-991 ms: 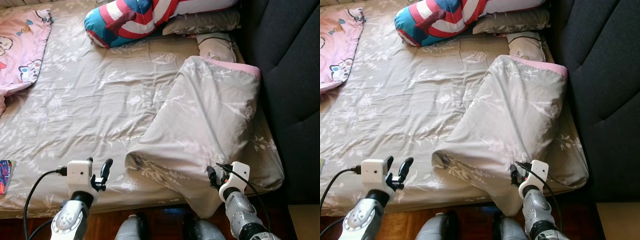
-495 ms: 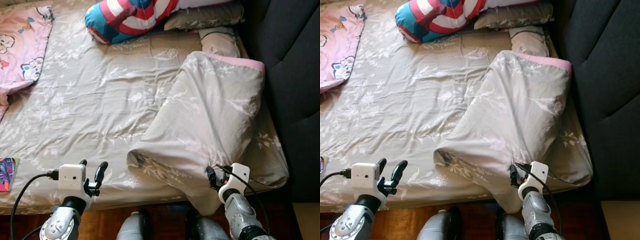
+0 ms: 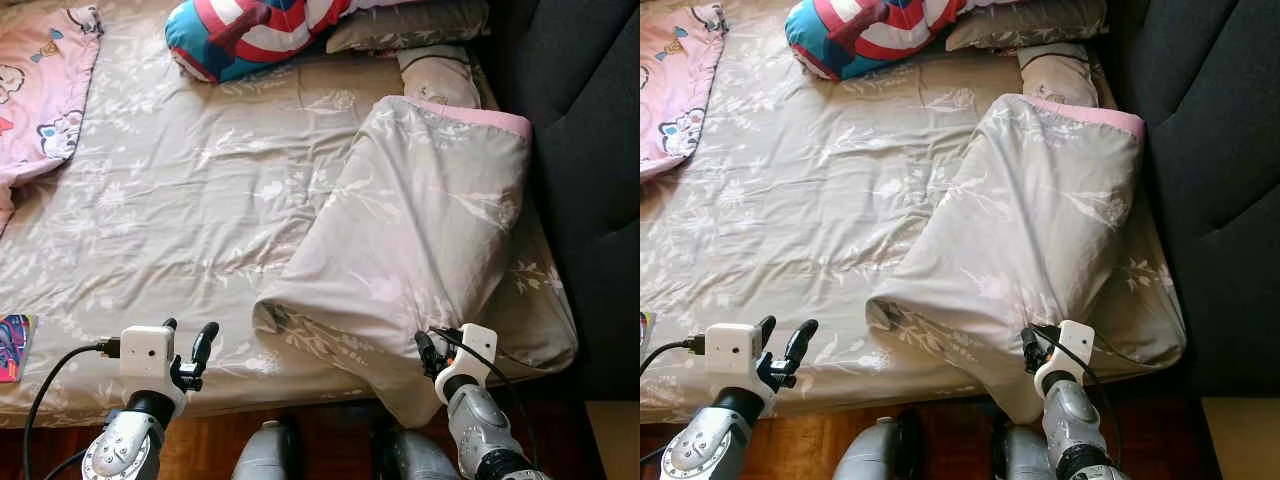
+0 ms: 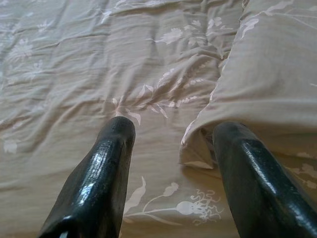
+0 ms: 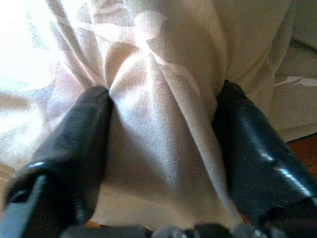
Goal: Clean up the room
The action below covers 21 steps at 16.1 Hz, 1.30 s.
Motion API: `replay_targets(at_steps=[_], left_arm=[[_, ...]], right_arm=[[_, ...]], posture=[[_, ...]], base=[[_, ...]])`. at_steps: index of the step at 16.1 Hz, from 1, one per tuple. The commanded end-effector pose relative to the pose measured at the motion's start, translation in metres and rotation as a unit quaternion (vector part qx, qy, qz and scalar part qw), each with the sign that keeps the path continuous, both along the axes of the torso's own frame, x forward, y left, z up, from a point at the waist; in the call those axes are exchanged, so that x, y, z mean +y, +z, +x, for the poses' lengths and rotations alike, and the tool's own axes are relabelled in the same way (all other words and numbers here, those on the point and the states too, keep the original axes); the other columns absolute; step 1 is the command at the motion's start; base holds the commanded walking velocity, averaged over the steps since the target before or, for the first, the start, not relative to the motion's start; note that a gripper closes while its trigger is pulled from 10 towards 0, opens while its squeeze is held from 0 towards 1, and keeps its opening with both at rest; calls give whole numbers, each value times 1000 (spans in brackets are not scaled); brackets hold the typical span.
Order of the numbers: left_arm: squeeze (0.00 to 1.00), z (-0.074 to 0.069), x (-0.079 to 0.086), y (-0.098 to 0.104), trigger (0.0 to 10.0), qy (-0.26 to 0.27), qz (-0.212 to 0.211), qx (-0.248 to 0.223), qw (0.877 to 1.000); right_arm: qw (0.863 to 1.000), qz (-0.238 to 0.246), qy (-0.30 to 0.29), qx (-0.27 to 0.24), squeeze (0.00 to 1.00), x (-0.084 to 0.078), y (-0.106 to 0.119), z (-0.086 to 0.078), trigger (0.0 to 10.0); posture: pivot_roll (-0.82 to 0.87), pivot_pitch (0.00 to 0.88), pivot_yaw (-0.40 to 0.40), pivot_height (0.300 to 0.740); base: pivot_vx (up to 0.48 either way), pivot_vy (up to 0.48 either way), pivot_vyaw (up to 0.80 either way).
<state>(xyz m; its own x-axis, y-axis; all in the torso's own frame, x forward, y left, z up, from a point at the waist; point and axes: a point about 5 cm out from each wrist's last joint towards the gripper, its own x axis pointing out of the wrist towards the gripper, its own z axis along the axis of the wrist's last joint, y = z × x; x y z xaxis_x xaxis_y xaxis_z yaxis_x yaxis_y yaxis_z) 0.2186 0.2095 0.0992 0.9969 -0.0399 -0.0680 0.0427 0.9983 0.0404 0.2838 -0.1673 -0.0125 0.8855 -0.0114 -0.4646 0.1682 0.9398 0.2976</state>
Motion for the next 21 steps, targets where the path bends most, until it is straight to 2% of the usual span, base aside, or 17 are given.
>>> replay_targets(at_steps=[1, 10, 12, 13, 17, 18, 21], left_arm=[[0, -6, 0, -6, 10000, 5, -1, 18, 1000], [0, 4, 3, -15, 10000, 13, -4, 23, 1000], [0, 8, 4, -19, 10000, 13, -2, 25, 1000], [0, 15, 7, -20, 10000, 19, 0, 23, 1000], [0, 22, 11, -25, 10000, 23, 2, 23, 999], [0, 24, 11, -28, 10000, 24, 1, 24, 999], [0, 30, 13, -30, 10000, 29, 1, 19, 999]], right_arm=[[998, 16, 13, 60, 0, 11, -24, -25, 0], [998, 8, 15, 64, 0, 9, -25, -26, 0], [998, 8, 12, 59, 0, 8, -23, -24, 0], [998, 3, 8, 63, 0, 7, -23, -24, 0], [998, -7, -12, 65, 0, 0, -23, -24, 0], [997, -12, -24, 66, 0, -6, -23, -25, 0], [990, -72, -93, 78, 0, -48, -19, -29, 0]], posture=[[189, 411, 98, 693], [161, 348, 74, 693], [148, 319, 68, 693], [135, 299, 67, 693], [94, 250, 68, 693], [74, 230, 70, 693], [43, 184, 57, 693]], base=[[0, 0, 0], [0, 0, 0], [0, 0, 0], [0, 0, 0], [0, 0, 0], [0, 0, 0], [0, 0, 0]])
